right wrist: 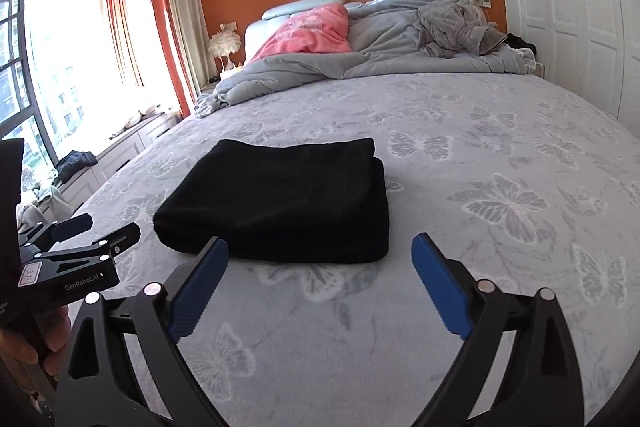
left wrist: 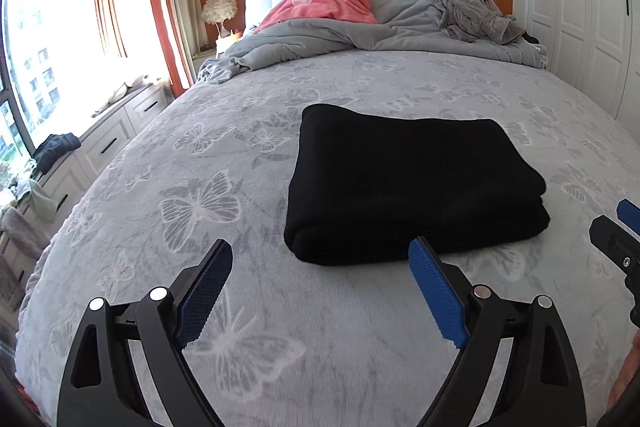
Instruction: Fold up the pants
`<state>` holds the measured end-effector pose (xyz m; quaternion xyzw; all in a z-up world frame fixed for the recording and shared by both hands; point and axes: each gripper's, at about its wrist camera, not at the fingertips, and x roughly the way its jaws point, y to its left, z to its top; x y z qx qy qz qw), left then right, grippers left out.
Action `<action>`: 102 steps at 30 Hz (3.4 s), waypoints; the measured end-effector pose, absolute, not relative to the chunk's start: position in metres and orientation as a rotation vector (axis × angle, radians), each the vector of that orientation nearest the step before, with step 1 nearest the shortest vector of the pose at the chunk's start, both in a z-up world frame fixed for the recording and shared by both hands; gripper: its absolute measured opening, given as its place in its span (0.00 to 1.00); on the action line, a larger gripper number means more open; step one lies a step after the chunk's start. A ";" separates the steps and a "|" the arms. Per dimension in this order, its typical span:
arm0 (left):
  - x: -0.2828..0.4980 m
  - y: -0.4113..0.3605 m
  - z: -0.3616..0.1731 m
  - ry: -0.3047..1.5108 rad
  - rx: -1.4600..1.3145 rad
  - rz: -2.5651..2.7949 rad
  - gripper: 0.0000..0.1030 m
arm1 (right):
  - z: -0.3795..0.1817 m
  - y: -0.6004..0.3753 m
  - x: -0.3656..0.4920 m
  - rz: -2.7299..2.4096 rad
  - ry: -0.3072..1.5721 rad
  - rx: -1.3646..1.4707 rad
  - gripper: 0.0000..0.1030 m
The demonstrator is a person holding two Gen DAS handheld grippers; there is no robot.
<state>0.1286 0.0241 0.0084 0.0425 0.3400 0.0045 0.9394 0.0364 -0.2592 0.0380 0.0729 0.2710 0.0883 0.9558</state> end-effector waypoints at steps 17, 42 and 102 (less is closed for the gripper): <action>0.025 0.032 -0.025 0.526 0.042 0.050 0.85 | -0.010 -0.246 -0.041 0.118 0.563 0.037 0.95; 0.037 0.034 -0.054 0.597 -0.003 0.017 0.85 | -0.034 -0.253 -0.033 -0.009 0.636 0.071 0.95; 0.038 0.015 -0.058 0.613 0.057 -0.045 0.85 | -0.035 -0.238 -0.034 -0.011 0.634 -0.002 0.95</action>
